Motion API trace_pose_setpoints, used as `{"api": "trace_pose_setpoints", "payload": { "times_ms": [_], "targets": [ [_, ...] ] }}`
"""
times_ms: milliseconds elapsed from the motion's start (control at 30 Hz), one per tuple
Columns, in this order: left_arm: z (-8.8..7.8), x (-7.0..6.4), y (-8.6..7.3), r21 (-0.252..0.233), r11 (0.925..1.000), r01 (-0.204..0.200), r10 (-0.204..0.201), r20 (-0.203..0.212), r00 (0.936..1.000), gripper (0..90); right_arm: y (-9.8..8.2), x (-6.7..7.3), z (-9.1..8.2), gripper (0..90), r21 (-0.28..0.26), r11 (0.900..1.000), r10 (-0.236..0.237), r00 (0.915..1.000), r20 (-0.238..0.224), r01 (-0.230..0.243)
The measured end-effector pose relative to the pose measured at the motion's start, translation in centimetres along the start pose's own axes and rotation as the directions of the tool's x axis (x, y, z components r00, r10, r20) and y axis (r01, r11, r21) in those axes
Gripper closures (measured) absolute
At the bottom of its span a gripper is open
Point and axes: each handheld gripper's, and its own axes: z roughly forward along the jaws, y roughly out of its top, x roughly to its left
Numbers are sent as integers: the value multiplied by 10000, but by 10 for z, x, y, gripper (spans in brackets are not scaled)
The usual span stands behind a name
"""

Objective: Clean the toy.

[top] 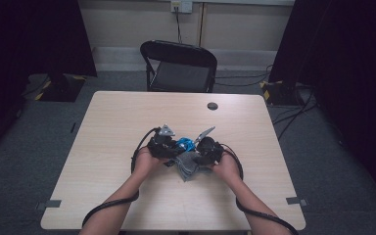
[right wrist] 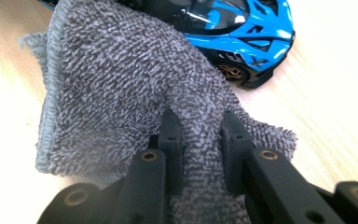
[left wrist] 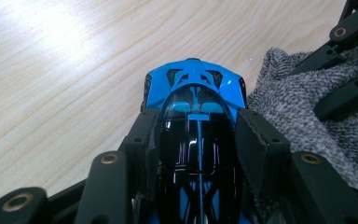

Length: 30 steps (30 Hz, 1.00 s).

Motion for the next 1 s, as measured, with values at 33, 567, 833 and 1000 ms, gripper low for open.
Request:
{"api": "trace_pose_setpoints", "payload": {
  "times_ms": [33, 567, 833, 1000],
  "targets": [
    [0, 0, 0, -6, 10000, 2, -2, 8, 10000, 517, 0, -1, 0, 740, 0, 10000, 1, 10000, 10, -1],
    [0, 0, 0, -38, 10000, 11, -11, 3, 10000, 517, -4, -15, -3, 740, 14, 9992, 398, 9987, 332, -399],
    [0, 0, -1, -51, 10000, -19, 19, -24, 10000, 517, -6, -22, -3, 740, -21, 9980, 636, 9971, 427, -635],
    [0, 0, -1, -41, 10000, -50, 49, -39, 10000, 517, -7, -27, -4, 740, -23, 9972, 746, 9954, 606, -746]
  ]
}}
